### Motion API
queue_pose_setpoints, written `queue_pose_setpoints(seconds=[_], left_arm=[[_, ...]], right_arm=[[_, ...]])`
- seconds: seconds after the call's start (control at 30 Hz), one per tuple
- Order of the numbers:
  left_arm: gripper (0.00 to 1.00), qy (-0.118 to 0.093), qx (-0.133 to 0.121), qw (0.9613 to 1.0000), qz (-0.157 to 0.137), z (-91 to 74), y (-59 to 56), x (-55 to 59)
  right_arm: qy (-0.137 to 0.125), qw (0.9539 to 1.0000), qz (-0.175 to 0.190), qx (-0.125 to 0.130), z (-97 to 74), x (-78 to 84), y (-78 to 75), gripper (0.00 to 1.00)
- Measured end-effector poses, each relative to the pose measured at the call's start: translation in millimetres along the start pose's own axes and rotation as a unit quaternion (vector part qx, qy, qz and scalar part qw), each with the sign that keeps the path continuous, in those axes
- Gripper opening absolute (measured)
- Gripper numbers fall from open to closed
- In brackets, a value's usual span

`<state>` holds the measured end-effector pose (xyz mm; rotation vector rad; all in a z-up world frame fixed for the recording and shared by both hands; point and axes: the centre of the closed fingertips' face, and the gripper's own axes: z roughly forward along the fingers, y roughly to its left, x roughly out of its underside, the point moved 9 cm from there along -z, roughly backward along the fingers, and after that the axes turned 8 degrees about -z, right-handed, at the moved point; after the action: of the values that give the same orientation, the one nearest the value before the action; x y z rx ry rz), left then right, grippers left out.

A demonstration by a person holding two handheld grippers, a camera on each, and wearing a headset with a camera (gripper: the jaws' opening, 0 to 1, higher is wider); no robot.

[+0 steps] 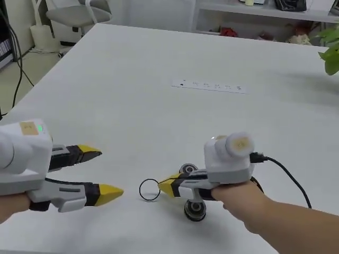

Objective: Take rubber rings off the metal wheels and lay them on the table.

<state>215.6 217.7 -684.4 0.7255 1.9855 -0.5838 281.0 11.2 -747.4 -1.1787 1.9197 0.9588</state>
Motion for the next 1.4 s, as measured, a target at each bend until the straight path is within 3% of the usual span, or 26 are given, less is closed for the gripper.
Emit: queue_pose_setpoints(seconds=[0.57, 1.07, 1.4], left_arm=[[0.59, 0.006, 0.005, 1.0, 0.004, 4.6, -2.4, -3.0], [0.59, 0.005, 0.017, 0.9997, 0.02, 11.2, -5.9, -17.1], [0.59, 0.006, 0.033, 0.9989, 0.032, 19.9, -11.2, -26.3]], right_arm=[[0.002, 0.9996, -0.025, -0.013, -5.0, -1.8, 5.7, 0.1], [-0.035, 0.9986, -0.037, -0.015, -30.7, -18.6, 9.2, 0.15], [-0.032, 0.9975, -0.062, -0.006, -48.2, -15.0, 8.4, 0.17]])
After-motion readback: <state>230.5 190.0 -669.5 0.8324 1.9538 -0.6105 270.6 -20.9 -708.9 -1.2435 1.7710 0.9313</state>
